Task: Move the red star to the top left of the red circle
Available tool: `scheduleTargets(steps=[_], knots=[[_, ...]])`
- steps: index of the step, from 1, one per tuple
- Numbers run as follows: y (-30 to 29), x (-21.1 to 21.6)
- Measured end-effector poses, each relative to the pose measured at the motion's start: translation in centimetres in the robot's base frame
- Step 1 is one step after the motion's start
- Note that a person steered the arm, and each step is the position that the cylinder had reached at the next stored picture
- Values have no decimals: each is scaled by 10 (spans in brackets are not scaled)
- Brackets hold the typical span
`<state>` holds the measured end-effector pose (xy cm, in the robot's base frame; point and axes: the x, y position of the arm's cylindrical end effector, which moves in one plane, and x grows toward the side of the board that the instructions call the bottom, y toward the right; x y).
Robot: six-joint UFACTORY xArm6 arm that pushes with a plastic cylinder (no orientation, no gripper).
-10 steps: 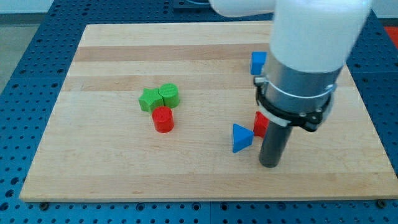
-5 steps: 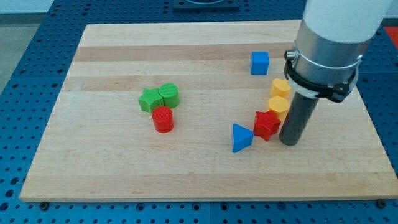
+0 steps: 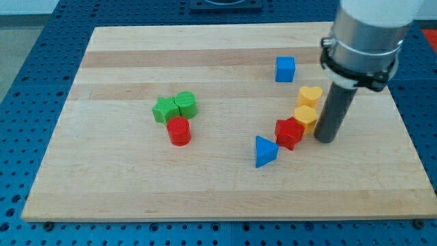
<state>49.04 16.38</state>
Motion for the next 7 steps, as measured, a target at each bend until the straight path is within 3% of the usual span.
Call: scheduleTargets(steps=[1,3,7], knots=[[-5,-7],[-18,20],[-57,6]])
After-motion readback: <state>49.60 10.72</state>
